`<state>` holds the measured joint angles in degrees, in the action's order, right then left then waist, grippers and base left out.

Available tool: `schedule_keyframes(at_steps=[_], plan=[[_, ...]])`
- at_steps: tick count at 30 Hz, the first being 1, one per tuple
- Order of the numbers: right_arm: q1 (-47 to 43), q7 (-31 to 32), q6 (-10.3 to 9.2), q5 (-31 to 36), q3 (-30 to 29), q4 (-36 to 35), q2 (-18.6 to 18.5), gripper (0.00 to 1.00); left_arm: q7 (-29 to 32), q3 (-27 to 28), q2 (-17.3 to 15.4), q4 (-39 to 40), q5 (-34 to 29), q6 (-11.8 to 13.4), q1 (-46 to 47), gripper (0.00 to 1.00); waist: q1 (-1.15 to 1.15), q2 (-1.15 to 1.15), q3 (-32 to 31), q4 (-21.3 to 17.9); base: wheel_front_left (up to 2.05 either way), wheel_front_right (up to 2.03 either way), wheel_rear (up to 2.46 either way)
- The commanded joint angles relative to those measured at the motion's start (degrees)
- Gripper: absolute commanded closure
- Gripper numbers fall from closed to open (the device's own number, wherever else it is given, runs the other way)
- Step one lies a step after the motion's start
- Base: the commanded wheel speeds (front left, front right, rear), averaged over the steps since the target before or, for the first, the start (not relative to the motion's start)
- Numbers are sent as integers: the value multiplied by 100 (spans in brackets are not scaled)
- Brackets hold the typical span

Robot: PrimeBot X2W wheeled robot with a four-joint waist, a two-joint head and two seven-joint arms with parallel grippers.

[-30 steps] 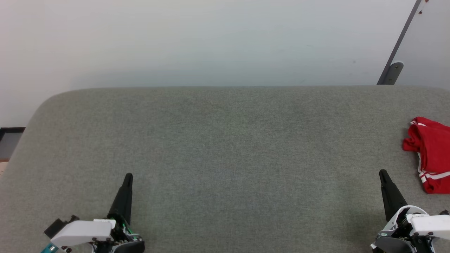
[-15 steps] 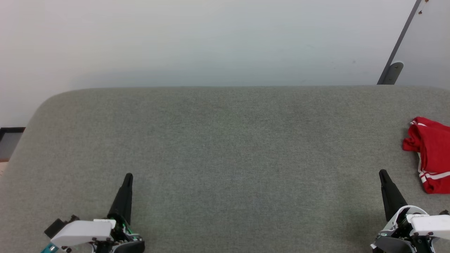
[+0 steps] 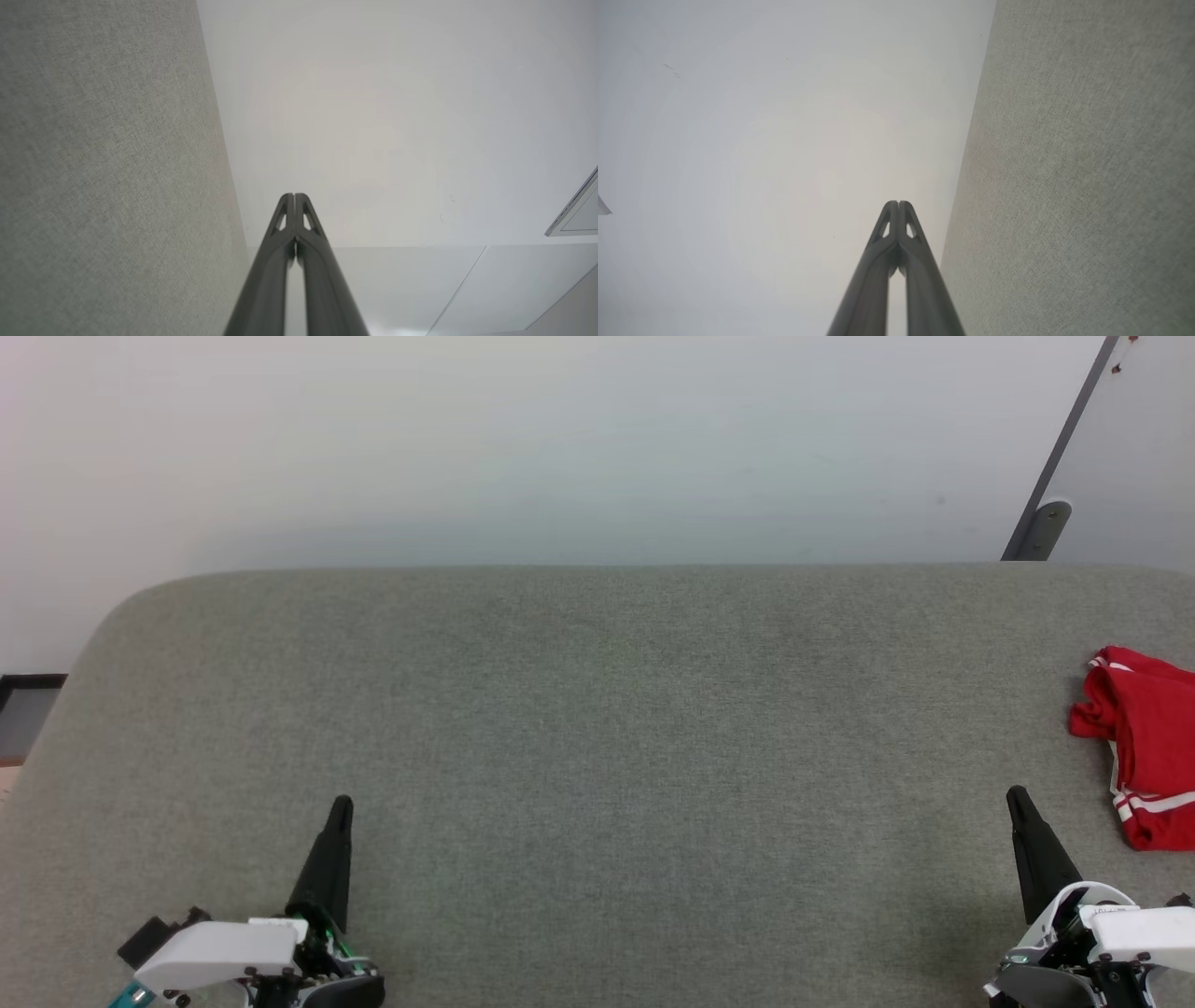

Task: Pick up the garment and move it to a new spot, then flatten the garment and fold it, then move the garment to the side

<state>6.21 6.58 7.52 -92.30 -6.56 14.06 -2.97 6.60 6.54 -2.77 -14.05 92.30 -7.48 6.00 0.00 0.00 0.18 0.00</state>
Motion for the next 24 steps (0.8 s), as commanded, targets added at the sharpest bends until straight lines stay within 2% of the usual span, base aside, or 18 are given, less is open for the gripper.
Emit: schedule_keyframes(at_steps=[1,24], plan=[[9,15,-6,-20,0,-2,21,100,15,12,1,-4,14,-2,53,100,0,0,0,0,0,0,0],[9,14,-6,-21,0,-2,21,100,12,8,1,-4,17,-2,53,100,0,0,0,0,0,0,0]])
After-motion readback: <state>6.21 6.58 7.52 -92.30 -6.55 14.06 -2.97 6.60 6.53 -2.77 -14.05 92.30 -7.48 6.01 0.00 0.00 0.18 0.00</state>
